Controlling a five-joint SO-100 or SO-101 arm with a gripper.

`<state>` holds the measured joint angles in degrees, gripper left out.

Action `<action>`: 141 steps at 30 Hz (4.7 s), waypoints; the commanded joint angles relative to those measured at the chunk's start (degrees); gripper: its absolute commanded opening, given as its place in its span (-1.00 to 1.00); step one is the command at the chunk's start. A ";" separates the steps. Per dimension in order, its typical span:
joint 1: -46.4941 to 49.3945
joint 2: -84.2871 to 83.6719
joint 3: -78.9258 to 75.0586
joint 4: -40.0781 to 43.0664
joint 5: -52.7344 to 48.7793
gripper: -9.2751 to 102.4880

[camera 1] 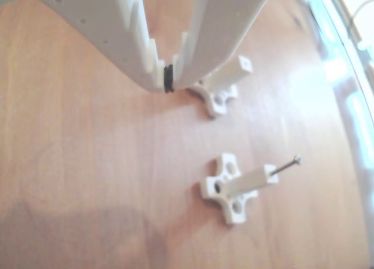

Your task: Grab the screw and set it in the hole.

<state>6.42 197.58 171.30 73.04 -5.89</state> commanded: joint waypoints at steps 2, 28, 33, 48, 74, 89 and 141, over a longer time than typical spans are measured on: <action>0.09 1.05 0.53 2.72 0.18 -0.91; 0.09 1.05 0.53 2.72 0.18 -0.91; 0.09 1.05 0.53 2.72 0.18 -0.91; 0.09 1.05 0.53 2.72 0.18 -0.91; -0.79 1.05 0.53 2.72 -0.88 -0.90; 0.18 -4.39 -1.58 -0.26 -1.41 -0.91; 1.93 -85.69 -71.37 -0.70 6.59 -0.84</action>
<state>7.91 111.88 105.64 74.00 0.26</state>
